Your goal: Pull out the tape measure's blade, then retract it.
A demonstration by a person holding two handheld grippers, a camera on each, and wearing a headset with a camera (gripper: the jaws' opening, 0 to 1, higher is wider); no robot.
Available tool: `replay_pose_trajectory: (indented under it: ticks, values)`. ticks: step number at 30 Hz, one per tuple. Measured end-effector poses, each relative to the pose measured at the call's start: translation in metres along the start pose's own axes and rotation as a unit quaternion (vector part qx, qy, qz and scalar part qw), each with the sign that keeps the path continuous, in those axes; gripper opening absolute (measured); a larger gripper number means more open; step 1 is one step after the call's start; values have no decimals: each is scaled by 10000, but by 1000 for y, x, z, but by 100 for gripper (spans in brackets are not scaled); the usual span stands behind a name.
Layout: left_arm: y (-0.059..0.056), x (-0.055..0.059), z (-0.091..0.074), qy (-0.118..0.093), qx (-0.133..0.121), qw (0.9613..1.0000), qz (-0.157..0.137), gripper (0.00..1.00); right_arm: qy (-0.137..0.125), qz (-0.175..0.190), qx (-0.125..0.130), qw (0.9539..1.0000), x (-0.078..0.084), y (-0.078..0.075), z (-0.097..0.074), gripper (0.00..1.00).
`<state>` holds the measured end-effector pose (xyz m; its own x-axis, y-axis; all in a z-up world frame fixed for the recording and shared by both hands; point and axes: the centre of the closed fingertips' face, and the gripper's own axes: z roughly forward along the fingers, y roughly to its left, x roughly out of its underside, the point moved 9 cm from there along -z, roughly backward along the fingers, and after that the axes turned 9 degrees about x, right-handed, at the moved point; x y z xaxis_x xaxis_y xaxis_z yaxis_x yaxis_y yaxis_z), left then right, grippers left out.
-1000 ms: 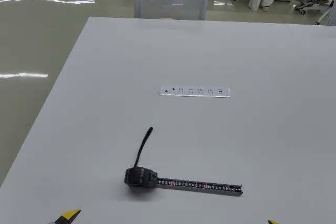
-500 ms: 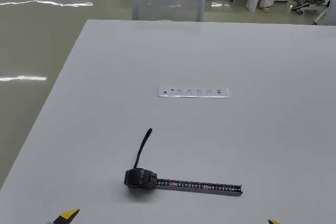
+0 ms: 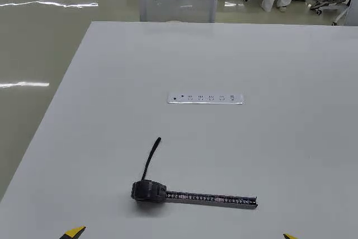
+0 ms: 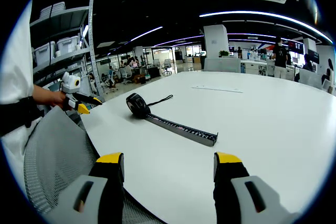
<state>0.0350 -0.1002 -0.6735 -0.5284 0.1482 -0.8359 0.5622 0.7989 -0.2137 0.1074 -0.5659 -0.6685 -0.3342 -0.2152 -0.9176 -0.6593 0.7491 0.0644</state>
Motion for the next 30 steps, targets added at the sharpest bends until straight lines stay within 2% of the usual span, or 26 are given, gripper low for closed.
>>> replay_pose_trajectory:
  ticks: [13,19,25,30]
  values:
    - [-2,-4,0,55,-48,10000,42,72,-59,-43,-122,9999,0,0,6,70]
    - [0,-1,5,100,-4,9999,77,72,-91,-12,-75,9999,0,-4,4,70]
    - [0,-7,9,-3,-19,10000,51,72,-63,-45,-104,9999,2,-6,2,70]
    - [0,-10,12,66,89,9998,166,72,-81,-32,-72,9999,1,-6,0,70]
